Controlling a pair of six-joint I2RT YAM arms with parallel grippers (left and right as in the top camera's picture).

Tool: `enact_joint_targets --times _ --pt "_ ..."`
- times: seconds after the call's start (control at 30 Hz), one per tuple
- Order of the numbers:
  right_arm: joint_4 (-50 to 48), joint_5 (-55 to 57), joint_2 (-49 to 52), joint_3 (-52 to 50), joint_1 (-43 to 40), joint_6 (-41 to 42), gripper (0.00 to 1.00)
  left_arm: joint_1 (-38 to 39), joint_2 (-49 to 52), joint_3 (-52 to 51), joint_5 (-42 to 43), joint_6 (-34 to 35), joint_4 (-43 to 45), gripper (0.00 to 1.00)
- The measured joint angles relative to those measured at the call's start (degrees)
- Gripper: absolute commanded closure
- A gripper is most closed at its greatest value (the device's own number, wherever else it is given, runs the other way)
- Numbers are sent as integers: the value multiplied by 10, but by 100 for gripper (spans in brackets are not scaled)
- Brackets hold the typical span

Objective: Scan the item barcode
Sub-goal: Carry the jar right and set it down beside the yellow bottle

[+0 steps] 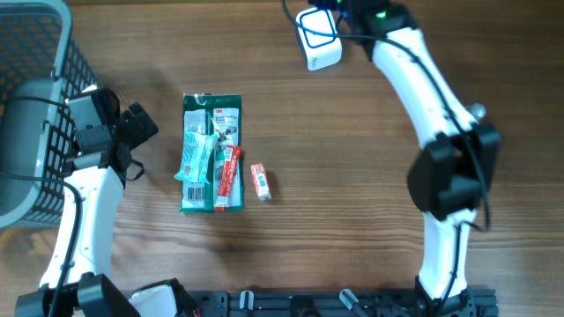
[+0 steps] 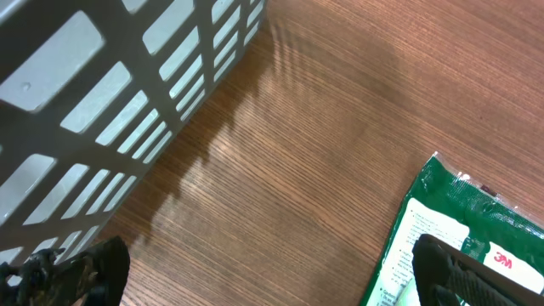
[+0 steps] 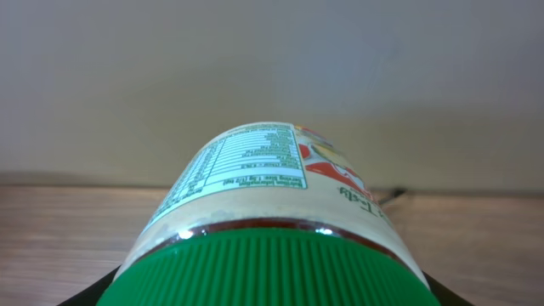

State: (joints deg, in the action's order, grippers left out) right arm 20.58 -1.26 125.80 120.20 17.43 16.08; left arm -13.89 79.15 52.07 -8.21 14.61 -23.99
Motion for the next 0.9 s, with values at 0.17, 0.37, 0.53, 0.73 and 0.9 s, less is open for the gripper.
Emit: enact_joint_targets --times 0.17,0.37,0.53,0.73,0.9 --pt "229 -9 -169 4 -9 -28 96 0 0 0 0 0 0 0" --pt "595 -12 -227 -20 -93 -35 91 0 0 0 0 0 0 0" --pt "506 -13 -216 -334 -103 -47 90 0 0 1 0 0 0 0" --pt "334 -12 -214 -516 -103 -49 32 0 0 1 0 0 0 0" --pt "303 -10 -214 -542 -103 -53 0 0 0 1 0 0 0 0"
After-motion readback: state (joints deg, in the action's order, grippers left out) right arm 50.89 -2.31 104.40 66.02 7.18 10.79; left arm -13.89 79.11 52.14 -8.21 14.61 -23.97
